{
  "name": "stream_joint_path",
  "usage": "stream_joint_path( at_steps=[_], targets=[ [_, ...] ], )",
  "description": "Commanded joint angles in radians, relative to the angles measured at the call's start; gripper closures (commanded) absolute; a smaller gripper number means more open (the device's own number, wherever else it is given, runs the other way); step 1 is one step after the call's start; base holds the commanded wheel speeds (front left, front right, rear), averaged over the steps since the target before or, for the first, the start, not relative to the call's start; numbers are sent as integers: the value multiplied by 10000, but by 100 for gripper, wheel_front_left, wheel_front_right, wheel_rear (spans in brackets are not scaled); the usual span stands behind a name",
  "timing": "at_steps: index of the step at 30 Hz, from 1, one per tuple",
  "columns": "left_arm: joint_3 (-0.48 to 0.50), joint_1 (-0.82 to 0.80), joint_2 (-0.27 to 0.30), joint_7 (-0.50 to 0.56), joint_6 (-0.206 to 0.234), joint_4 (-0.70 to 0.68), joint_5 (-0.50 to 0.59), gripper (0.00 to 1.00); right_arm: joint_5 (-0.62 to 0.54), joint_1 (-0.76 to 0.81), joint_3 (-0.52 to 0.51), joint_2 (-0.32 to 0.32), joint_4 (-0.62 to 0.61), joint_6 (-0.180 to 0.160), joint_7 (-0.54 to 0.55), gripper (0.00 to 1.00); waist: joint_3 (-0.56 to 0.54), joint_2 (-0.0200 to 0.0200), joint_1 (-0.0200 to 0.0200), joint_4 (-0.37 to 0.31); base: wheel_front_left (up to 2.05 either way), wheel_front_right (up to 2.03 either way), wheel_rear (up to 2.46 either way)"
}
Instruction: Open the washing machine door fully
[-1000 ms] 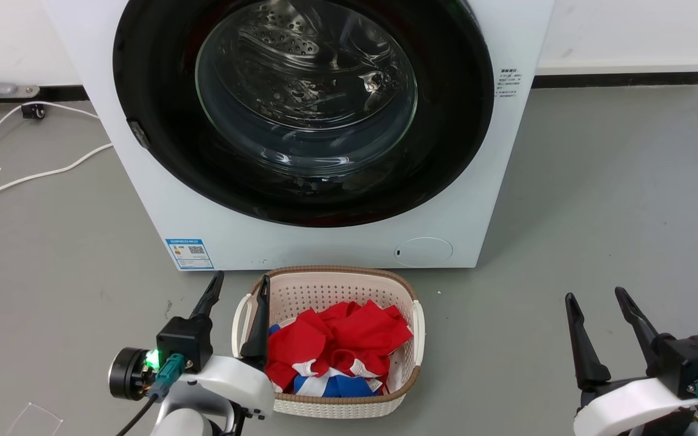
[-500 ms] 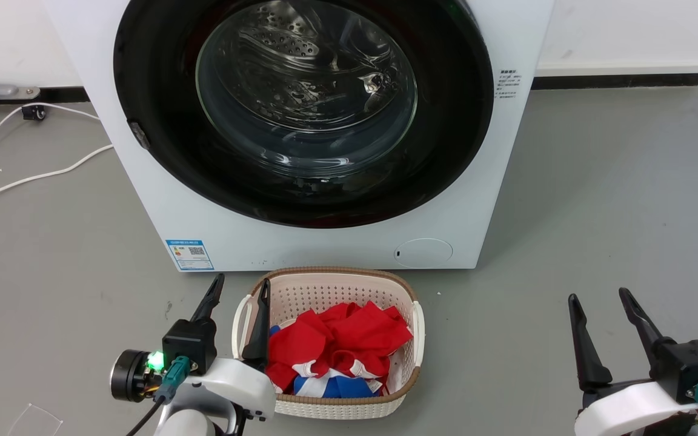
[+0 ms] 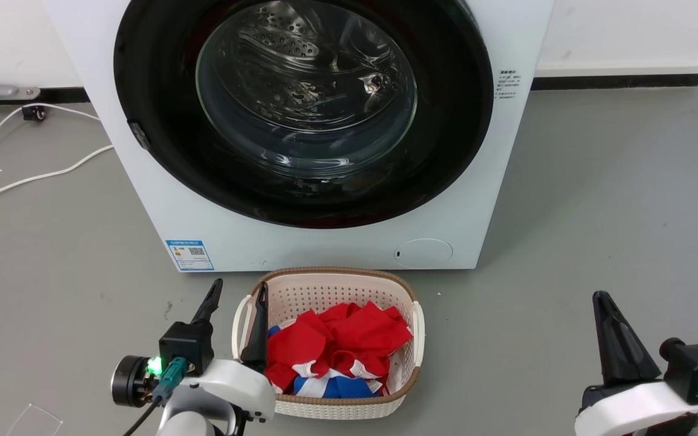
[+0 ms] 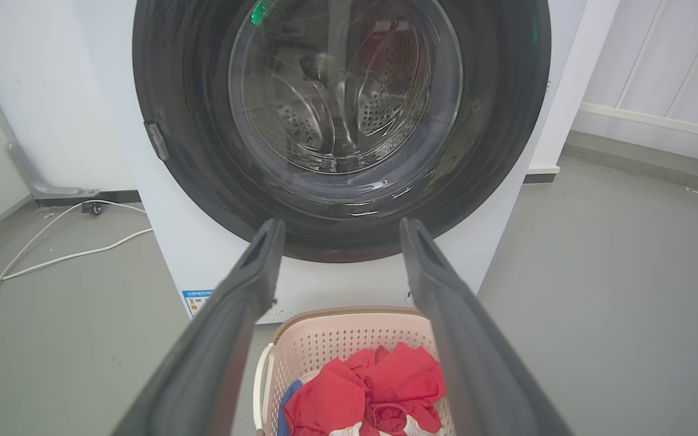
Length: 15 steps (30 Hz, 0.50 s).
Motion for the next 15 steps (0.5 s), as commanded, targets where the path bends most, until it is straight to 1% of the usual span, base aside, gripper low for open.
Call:
stream_joint_path(
  at_steps=[1, 3, 4, 5, 7, 10, 15],
  targets=[
    [21, -100, 12, -27, -7, 16, 4, 0, 187, 67, 29, 40, 23, -3, 3, 100, -2, 0, 0, 0, 0, 0, 0],
    [46, -107, -3, -27, -9, 29, -2, 0, 617, 40, 20, 38, 47, -3, -7, 100, -1, 0, 0, -1, 0, 0, 0],
    [65, -110, -6, -27, -14, 32, -1, 0, 1130, 21, -32, 37, 99, -3, -7, 100, 0, 0, 0, -4, 0, 0, 0],
    [93, -113, -9, -25, -19, 18, -17, 0, 1881, -12, -105, 35, 174, -3, 19, 100, 3, 0, 0, -9, 0, 0, 0],
    [142, -107, -28, -25, -31, -6, -71, 0, 3822, -150, -271, 33, 373, -1, 46, 100, 7, 0, 0, -17, 0, 0, 0],
    [199, -100, -69, -25, -40, -33, -231, 0, 6419, -376, -571, 34, 736, -1, 93, 100, 43, 0, 0, -38, 0, 0, 0],
    [218, -240, -106, -25, 54, -189, -282, 0, 11430, -1094, -1224, 31, 1437, -1, 349, 100, 321, 0, 0, -101, 0, 0, 0]
  ],
)
